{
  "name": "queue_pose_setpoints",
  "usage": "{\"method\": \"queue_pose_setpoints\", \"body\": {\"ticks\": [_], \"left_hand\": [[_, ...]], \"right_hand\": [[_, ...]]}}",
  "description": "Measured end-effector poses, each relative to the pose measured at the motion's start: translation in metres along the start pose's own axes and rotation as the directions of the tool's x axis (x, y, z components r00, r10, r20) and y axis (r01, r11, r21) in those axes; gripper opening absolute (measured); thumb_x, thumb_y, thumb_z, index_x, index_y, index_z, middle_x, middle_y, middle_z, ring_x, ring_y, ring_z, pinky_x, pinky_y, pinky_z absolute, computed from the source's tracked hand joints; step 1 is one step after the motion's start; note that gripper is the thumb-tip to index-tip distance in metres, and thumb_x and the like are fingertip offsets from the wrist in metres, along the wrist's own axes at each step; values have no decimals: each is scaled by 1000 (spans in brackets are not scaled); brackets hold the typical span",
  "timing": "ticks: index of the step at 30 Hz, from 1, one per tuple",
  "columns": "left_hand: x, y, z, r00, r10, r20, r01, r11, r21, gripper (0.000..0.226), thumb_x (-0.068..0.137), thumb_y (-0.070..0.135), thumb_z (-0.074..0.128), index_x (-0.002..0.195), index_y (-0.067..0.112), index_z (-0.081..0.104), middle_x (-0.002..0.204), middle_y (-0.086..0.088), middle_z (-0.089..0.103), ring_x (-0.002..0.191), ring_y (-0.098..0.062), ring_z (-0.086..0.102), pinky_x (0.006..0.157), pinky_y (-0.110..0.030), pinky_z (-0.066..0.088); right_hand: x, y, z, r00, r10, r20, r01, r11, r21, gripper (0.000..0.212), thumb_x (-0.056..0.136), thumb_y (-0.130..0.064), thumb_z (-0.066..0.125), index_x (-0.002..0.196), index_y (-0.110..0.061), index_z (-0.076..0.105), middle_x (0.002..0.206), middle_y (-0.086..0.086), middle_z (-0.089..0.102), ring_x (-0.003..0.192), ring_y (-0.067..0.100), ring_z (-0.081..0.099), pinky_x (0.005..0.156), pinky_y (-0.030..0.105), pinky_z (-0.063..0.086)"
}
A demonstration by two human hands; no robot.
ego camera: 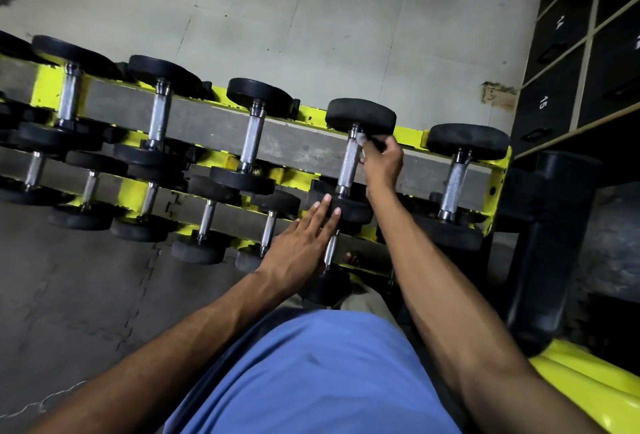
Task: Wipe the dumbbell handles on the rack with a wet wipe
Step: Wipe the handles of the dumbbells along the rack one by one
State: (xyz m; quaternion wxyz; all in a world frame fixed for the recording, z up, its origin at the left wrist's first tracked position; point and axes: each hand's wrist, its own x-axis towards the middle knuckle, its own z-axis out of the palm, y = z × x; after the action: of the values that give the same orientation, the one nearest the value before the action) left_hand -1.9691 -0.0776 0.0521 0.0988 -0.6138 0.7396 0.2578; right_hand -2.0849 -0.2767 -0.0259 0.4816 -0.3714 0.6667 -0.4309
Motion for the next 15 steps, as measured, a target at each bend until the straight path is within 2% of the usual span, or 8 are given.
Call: {"method": "queue_pose_setpoints", "body": {"ticks": [1,2,3,5,7,11,13,15], "left_hand": [[0,1,0,1000,1,2,-1,1000,0,99,98,17,59,166,15,-13,169,-12,-31,162,-25,-11,127,-39,23],[-1,1,-1,1000,1,4,-1,1000,1,98,98,19,58,166,15,-13,169,-12,-30,161,-25,-12,126,-38,24],[-1,1,-1,1000,3,10,-3,1000,4,97,99,20,57,166,14,-13,169,-13,-30,161,-25,-12,125,-37,25],[-2,0,-2,1000,13,16,-13,1000,10,96,100,17,56,166,13,-13,169,-13,-31,162,-26,-11,125,-38,27],[-1,-2,-1,1000,16,6,-16,1000,11,96,99,11,56,166,14,-13,168,-13,-31,162,-26,-10,126,-40,28],[-1,0,-2,1000,3,22,-3,1000,12,97,100,12,57,166,13,-15,168,-14,-33,161,-27,-11,127,-41,26],[-1,3,-4,1000,-9,26,9,1000,8,95,101,15,56,166,13,-15,168,-14,-32,161,-27,-12,127,-41,24],[0,5,-4,999,-20,25,20,1000,10,94,101,14,54,165,12,-15,169,-14,-31,161,-27,-13,128,-41,23]], "right_hand": [[-6,3,-6,980,-192,48,197,964,-177,12,82,-22,74,86,-15,65,85,-1,68,73,14,61,69,36,51],[-13,3,-11,926,-351,138,377,862,-339,11,85,-24,70,88,-16,63,92,0,65,78,18,60,69,36,48],[-17,4,-15,849,-469,242,526,708,-471,9,89,-25,65,91,-17,62,98,1,61,82,21,59,66,36,46],[-18,0,-26,688,-578,439,704,387,-595,10,96,-27,58,102,-20,62,109,0,58,84,24,59,59,35,45],[-7,-1,-37,545,-606,579,803,179,-569,13,99,-24,55,110,-21,62,117,-3,58,86,23,62,56,34,46],[17,-3,-45,402,-547,734,882,16,-471,29,101,-15,49,129,-21,57,135,-8,54,91,20,63,61,36,55],[22,-6,-39,378,-503,777,889,-38,-456,37,98,-14,52,134,-25,55,140,-13,53,87,21,67,56,35,54],[21,-22,-28,380,-414,827,889,-82,-450,30,97,-19,53,126,-24,60,133,-9,60,81,29,69,51,36,52]]}}
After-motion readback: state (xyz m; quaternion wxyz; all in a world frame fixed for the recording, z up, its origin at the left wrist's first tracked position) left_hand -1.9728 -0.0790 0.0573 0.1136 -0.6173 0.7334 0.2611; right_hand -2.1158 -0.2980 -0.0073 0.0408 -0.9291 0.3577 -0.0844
